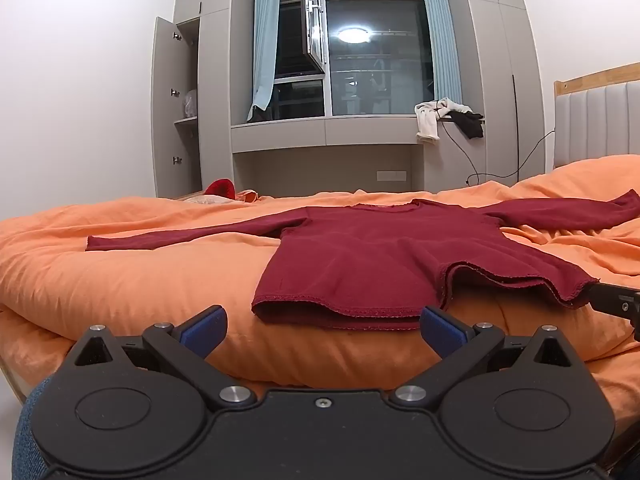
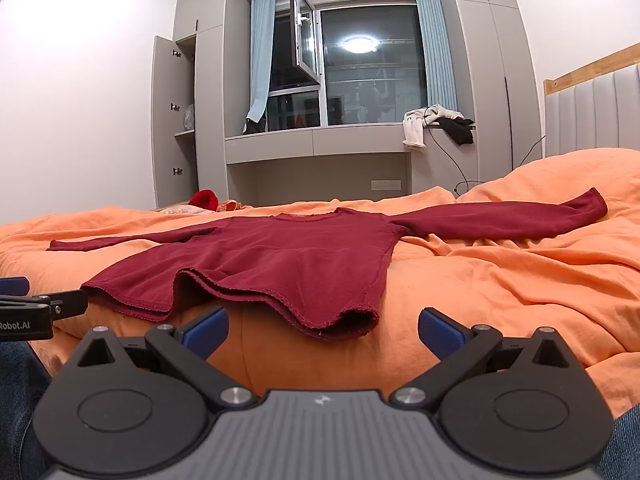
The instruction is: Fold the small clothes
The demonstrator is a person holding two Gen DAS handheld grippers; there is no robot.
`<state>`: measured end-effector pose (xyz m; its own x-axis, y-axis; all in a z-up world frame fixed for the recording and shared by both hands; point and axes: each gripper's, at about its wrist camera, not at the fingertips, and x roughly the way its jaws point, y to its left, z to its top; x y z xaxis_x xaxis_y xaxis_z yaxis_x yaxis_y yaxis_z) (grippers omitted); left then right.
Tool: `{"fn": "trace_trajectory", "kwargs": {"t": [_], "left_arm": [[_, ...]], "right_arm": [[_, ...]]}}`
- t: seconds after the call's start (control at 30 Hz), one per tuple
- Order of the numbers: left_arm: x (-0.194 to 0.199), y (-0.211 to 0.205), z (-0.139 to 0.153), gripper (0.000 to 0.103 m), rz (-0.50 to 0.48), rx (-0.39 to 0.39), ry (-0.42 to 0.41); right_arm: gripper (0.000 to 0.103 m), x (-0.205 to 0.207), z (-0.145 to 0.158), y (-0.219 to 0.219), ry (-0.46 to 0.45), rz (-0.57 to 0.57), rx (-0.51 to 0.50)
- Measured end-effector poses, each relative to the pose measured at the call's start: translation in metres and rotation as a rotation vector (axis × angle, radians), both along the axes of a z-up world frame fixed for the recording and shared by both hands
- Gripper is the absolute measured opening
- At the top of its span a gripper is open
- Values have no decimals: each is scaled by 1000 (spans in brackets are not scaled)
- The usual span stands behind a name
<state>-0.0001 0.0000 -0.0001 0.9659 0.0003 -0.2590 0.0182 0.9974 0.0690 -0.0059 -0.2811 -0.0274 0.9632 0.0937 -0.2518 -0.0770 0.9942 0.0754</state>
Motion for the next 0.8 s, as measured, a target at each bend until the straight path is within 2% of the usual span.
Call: {"fn": "trace_trajectory", "kwargs": {"t": [0.8], "left_arm": [[0,0,0,102,2,2,7]], "right_arm": [[103,0,-1,0,1,0,-1]]}}
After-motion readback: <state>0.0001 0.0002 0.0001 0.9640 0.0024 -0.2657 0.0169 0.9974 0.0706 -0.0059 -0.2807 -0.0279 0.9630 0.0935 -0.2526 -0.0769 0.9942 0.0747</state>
